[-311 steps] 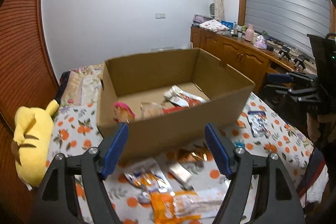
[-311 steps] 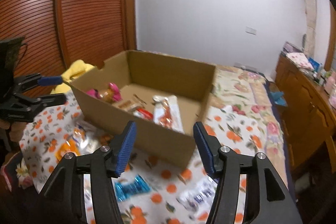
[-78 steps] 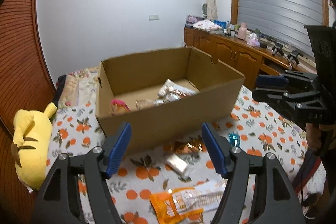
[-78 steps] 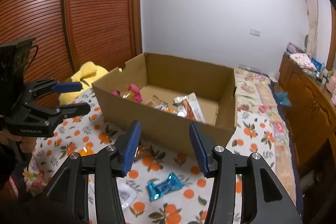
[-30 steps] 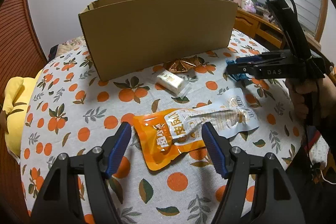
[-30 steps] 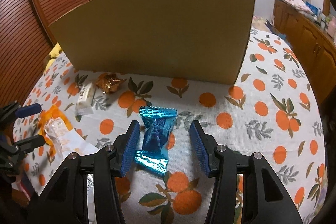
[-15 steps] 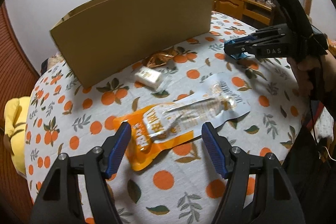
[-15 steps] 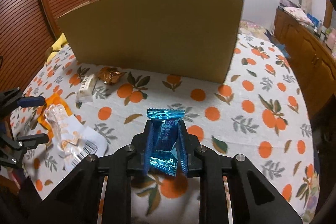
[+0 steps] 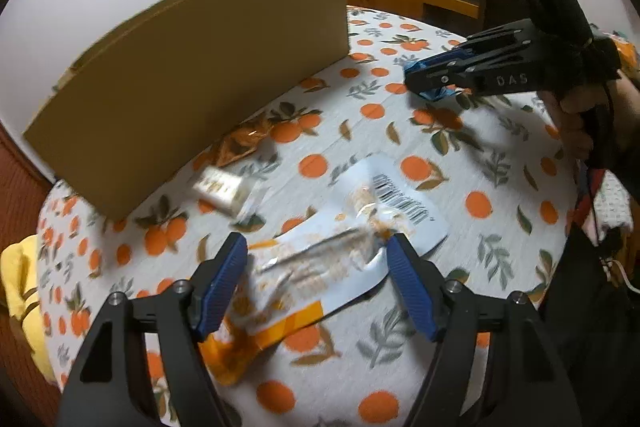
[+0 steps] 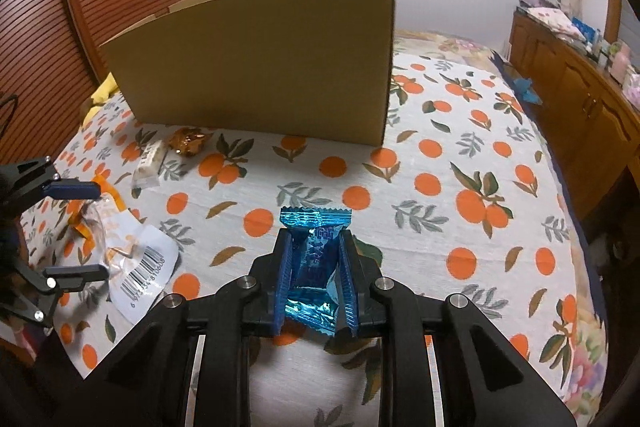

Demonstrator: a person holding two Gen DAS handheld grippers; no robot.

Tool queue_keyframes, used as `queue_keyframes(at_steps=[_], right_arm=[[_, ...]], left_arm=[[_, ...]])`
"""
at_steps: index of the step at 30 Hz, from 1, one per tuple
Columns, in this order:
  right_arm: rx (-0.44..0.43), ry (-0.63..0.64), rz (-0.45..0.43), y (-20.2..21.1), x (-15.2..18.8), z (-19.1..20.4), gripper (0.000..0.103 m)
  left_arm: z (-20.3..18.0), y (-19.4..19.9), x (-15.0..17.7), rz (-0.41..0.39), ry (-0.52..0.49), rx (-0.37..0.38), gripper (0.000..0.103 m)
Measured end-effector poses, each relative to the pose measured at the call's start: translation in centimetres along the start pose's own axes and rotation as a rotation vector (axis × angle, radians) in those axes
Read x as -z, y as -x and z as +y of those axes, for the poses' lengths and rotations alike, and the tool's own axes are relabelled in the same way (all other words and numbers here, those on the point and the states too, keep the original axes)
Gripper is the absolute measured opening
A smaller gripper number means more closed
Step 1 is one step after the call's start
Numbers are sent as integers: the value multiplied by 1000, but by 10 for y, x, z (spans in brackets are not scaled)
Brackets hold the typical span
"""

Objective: Organize snacks
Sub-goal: 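Grasp the large orange-and-white pouch with the left tool while the right tool holds the candy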

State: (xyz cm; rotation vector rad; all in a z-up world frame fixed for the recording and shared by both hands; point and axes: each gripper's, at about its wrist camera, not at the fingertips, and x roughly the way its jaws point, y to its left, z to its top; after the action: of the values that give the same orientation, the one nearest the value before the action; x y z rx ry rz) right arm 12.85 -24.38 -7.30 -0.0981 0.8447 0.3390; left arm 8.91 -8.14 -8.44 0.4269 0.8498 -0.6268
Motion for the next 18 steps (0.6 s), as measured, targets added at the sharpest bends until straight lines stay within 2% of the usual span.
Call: queue_keyframes(at_steps=[5, 12, 18], right_arm=[[-2, -9, 8, -4, 3, -4, 22], [-15, -18, 7, -7, 6, -7, 23], [-9, -11, 0, -10, 6, -6, 23]], left_arm=[[3, -16, -8, 38, -11, 36, 76], [11, -19, -8, 56, 41, 111, 77], [7, -17, -5, 63, 19, 127, 80]])
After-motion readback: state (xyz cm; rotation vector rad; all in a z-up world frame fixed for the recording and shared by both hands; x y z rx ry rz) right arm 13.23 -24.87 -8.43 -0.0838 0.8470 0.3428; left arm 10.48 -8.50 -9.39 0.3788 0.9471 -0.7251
